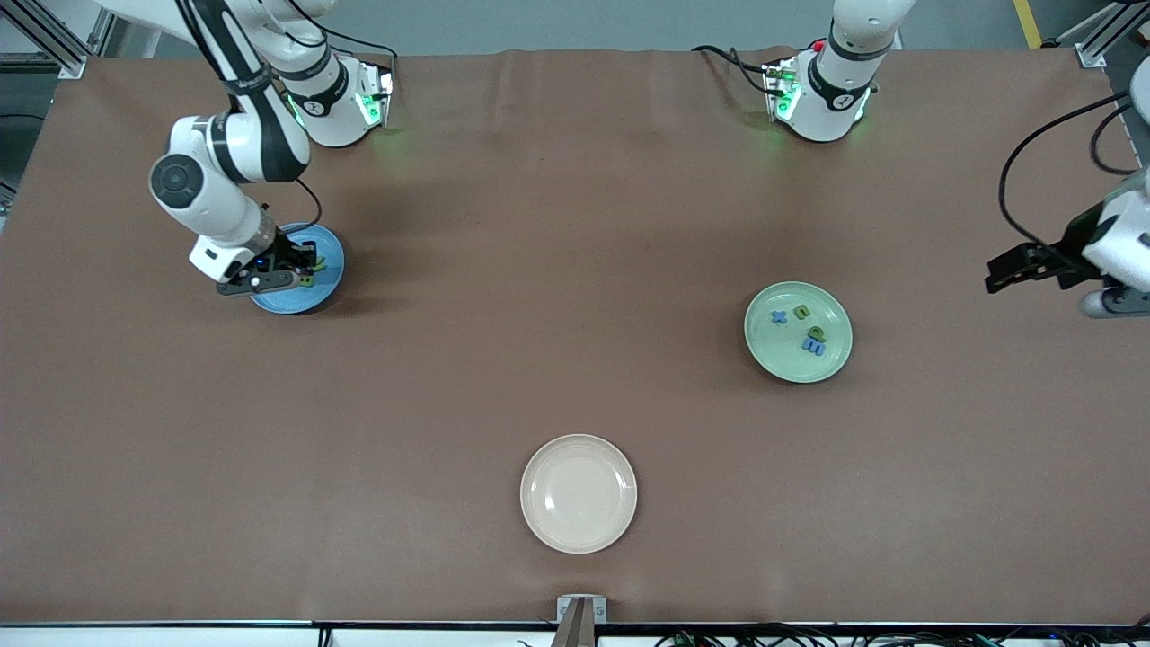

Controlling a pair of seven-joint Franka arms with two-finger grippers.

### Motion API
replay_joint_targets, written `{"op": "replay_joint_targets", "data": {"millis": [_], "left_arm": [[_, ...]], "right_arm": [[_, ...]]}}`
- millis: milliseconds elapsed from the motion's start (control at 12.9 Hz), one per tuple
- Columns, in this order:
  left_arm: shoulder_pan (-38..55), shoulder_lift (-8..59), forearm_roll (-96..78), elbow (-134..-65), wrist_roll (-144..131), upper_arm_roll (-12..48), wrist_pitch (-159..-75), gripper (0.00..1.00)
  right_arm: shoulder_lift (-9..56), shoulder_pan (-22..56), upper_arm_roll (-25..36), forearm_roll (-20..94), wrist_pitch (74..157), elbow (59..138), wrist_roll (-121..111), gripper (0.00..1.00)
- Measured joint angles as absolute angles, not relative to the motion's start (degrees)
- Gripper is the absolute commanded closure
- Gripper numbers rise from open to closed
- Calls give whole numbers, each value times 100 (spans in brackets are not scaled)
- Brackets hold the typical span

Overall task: Sort uppercase to blue plate, lowercase to green plate
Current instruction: 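Place the pink Q with the right gripper while the left gripper withdraws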

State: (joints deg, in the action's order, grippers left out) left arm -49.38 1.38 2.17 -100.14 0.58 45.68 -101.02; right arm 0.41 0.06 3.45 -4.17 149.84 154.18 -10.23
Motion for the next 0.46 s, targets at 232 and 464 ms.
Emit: {"op": "replay_joint_targets", "data": {"millis": [232,464], "left_arm": [[-4931,137,214,-9583,58,4558,-9814,0],[-4912,71,214,-9316,58,4562,-9711,0]], "right_arm": [[41,-552,347,-432,15437,15765,-1583,100],[43,-584,320,-444,15494,15843,-1606,99]]}}
